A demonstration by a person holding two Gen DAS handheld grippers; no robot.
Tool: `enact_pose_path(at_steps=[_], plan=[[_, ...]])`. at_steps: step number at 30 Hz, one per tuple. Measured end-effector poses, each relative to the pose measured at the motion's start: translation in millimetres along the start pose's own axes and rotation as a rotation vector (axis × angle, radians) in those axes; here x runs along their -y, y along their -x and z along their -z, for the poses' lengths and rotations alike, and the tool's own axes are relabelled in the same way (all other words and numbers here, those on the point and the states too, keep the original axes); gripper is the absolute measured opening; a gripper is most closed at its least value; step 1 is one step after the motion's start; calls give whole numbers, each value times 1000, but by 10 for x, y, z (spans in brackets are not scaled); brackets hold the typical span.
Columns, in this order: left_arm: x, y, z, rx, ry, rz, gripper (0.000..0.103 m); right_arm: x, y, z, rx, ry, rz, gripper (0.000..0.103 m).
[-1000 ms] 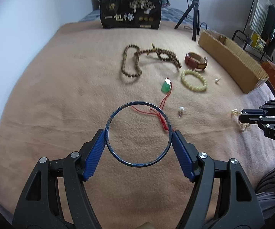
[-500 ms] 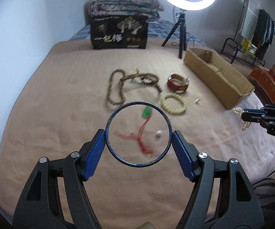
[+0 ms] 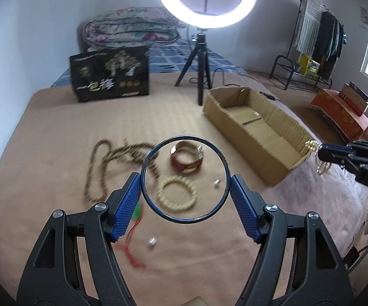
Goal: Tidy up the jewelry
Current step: 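Lift the blue bangle with the left tool while the right tool lifts the pearl necklace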
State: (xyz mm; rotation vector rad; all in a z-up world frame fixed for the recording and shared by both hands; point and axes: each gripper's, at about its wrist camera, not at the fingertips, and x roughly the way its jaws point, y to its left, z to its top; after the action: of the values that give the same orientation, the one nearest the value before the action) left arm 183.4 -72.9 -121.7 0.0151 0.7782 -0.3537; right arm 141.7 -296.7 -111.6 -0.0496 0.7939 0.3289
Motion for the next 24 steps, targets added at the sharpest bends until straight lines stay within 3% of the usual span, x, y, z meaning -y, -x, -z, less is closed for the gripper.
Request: enact_pose_path(at_steps=[13,24], plan=[[547,-721,-621,1,-37,77,73,532,-199,-45,8,-67,59,7],[1003,-1270,-944,-25,-59,108,73,777,-367,-12,6,-93,63,7]])
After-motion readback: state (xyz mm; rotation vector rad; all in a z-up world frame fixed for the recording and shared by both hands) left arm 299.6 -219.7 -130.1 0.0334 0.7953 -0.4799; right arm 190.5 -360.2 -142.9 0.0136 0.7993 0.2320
